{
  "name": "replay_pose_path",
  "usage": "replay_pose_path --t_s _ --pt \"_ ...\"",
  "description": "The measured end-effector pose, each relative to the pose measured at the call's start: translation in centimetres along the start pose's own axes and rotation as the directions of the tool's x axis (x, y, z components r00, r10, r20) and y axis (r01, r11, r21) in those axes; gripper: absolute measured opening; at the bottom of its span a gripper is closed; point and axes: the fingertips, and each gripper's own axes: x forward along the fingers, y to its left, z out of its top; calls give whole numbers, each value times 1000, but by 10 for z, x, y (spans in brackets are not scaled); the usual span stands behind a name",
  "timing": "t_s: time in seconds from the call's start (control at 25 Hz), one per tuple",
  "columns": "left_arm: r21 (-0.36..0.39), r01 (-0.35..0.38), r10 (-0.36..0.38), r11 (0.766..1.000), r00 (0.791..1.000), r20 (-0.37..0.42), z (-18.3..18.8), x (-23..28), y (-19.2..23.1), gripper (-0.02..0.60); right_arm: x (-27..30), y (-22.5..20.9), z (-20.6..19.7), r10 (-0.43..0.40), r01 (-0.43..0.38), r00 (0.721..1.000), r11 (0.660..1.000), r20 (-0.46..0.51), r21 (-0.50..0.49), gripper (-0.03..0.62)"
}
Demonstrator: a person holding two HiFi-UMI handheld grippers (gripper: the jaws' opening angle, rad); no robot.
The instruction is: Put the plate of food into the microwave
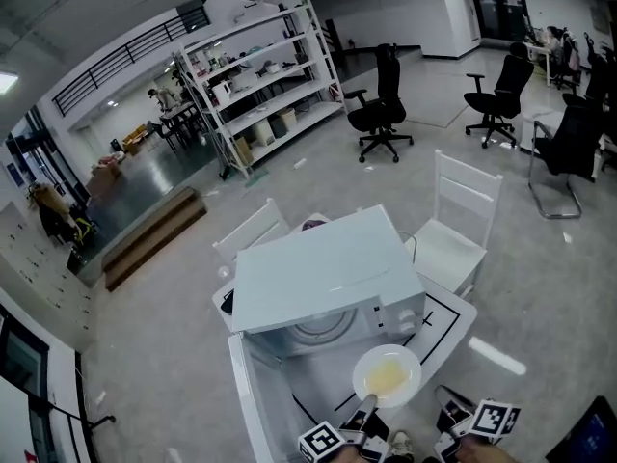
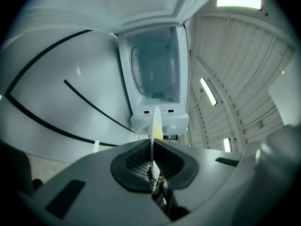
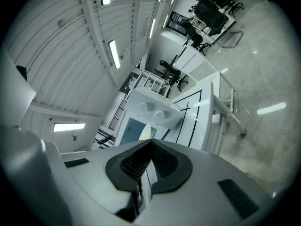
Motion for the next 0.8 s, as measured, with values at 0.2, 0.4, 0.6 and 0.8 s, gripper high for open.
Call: replay_pose_path --t_s 0.2,0.4,0.6,0.8 --pt "5 7 -7 1000 997 70 29 6 -5 17 38 12 5 39 -40 998 999 -58 -22 -2" --pt "-12 13 -11 1000 986 167 54 2 -9 17 67 24 3 70 -77 988 996 -140 -39 -2" --pt "-29 10 -3 1000 967 255 70 2 -2 17 92 24 4 71 -85 972 995 -224 -53 -1" --pt "-46 9 7 999 939 344 87 -1 -7 17 117 39 7 117 -146 942 987 -313 -68 -2"
